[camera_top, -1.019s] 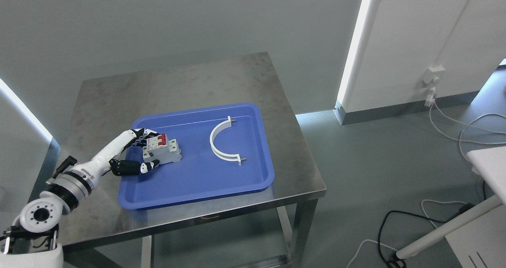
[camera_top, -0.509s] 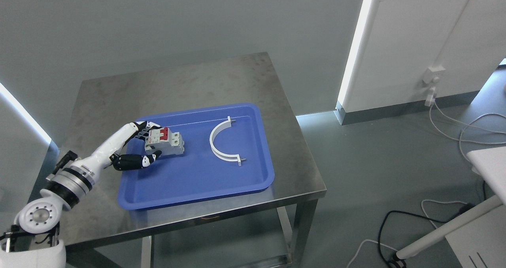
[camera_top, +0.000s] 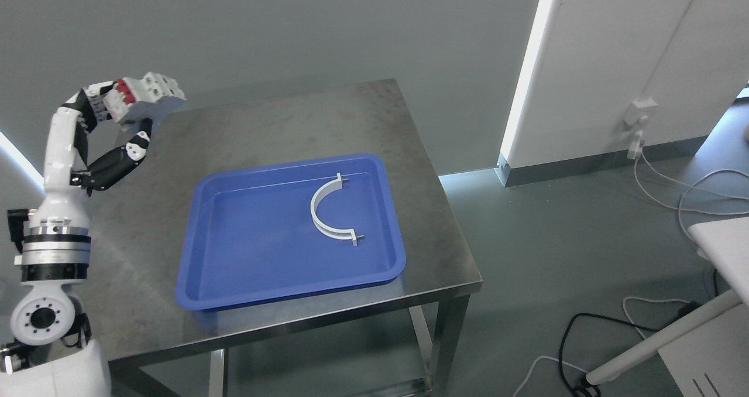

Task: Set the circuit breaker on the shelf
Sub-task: 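Lift the circuit breaker up out of the tray with the left hand, then hold the breaker in the left hand while turning toward the bin shelf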

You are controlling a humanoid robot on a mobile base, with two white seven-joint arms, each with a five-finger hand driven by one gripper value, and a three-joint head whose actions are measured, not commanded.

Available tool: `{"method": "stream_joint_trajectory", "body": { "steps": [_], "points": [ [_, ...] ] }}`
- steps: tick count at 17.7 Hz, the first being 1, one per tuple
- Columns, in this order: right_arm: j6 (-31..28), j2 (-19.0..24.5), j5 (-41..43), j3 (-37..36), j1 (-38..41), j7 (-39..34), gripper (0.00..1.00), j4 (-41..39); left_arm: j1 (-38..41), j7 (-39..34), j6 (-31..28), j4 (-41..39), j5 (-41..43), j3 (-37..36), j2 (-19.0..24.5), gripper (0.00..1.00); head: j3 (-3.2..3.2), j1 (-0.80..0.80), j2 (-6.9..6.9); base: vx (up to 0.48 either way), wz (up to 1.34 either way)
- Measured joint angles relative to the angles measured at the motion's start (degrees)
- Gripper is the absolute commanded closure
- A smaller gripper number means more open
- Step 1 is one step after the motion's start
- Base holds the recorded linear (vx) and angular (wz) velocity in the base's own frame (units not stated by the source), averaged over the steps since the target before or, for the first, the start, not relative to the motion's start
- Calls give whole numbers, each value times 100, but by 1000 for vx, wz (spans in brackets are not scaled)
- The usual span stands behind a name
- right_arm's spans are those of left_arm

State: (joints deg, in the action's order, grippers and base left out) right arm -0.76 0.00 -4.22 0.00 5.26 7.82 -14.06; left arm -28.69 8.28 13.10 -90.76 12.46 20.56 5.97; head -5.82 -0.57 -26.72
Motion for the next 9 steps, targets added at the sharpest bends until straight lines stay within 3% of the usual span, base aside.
{"method": "stream_joint_trajectory", "body": {
  "steps": [3,9],
  "points": [
    [0,0,0,0,0,0,0,0,505,-677,357,-104,-217,-27,-154,84,0,0,0,-57,29],
    [0,0,0,0,0,0,0,0,1049,-930,388,-355,-410,-148,-348,85,0,0,0,-206,154]
  ]
}}
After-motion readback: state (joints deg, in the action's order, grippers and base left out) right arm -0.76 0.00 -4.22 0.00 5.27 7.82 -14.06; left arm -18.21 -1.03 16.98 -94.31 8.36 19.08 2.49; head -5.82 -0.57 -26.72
